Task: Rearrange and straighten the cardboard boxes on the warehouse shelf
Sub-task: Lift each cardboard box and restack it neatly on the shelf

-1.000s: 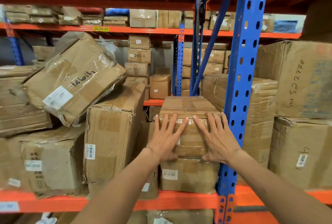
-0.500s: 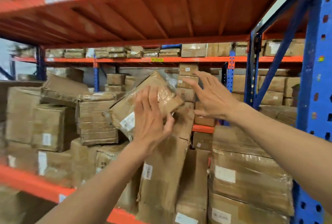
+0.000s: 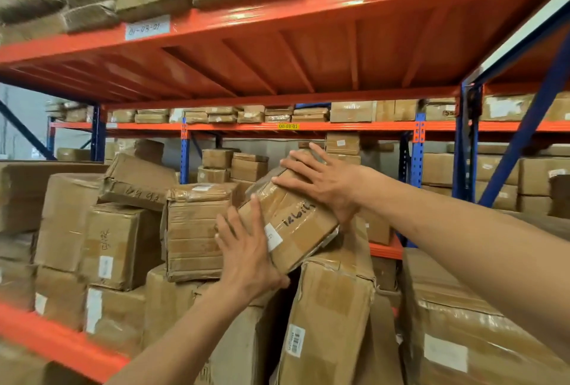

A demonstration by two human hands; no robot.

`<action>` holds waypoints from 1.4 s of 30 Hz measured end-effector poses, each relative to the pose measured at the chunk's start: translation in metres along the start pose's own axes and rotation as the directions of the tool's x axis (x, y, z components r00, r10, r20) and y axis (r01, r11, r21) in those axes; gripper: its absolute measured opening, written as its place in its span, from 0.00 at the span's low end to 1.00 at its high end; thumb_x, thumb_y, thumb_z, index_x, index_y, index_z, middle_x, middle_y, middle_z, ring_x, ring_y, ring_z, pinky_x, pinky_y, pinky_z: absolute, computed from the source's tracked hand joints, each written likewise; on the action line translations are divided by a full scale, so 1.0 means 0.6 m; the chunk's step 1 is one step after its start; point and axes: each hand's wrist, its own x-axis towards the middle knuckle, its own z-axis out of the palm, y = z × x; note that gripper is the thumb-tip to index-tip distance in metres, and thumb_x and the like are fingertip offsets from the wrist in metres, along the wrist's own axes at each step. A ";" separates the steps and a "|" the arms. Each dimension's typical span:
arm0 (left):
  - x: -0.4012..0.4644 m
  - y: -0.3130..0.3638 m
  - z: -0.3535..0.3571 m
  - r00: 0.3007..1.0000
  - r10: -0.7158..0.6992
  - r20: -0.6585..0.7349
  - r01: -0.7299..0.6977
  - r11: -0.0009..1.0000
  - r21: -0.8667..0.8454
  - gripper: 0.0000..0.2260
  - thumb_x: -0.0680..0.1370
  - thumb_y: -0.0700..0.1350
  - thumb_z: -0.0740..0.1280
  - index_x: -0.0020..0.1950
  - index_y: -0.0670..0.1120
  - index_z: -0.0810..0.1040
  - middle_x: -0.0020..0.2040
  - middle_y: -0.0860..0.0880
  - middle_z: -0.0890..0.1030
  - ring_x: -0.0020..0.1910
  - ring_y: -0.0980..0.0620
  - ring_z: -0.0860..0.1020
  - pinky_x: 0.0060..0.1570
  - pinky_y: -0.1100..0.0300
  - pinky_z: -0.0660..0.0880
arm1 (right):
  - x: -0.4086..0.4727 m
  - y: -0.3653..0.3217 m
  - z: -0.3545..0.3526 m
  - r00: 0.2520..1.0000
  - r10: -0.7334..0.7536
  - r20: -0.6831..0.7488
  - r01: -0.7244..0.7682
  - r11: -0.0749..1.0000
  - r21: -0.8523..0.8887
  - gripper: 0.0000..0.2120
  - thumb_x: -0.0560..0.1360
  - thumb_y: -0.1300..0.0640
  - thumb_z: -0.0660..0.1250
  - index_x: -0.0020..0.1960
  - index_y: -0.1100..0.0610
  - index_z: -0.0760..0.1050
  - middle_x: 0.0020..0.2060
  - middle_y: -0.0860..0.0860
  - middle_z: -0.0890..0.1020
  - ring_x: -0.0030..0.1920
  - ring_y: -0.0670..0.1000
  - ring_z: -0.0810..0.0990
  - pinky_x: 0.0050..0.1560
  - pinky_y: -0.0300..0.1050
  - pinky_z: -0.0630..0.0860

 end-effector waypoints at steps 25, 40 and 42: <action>0.083 0.208 0.015 0.737 0.673 -0.054 -0.635 0.718 0.285 0.67 0.61 0.70 0.74 0.79 0.48 0.29 0.76 0.28 0.49 0.75 0.27 0.48 0.75 0.35 0.52 | -0.308 0.016 0.088 0.807 0.590 0.034 -0.589 0.807 -0.027 0.78 0.48 0.27 0.79 0.82 0.55 0.39 0.72 0.68 0.59 0.70 0.68 0.60 0.68 0.67 0.63; 0.050 0.378 0.160 0.566 0.820 0.080 -0.823 0.558 0.106 0.70 0.61 0.68 0.78 0.76 0.54 0.22 0.78 0.31 0.47 0.76 0.31 0.45 0.76 0.36 0.47 | -0.501 -0.004 0.208 0.694 0.655 0.298 -0.674 0.737 -0.050 0.75 0.54 0.24 0.72 0.79 0.54 0.27 0.74 0.66 0.54 0.73 0.67 0.57 0.71 0.65 0.61; 0.048 0.372 0.161 0.568 0.816 0.104 -0.821 0.555 0.133 0.68 0.62 0.69 0.77 0.78 0.54 0.25 0.79 0.31 0.45 0.77 0.31 0.44 0.76 0.36 0.46 | -0.500 -0.002 0.213 0.695 0.648 0.313 -0.669 0.742 -0.049 0.76 0.53 0.23 0.72 0.79 0.53 0.27 0.74 0.65 0.53 0.73 0.66 0.56 0.72 0.65 0.60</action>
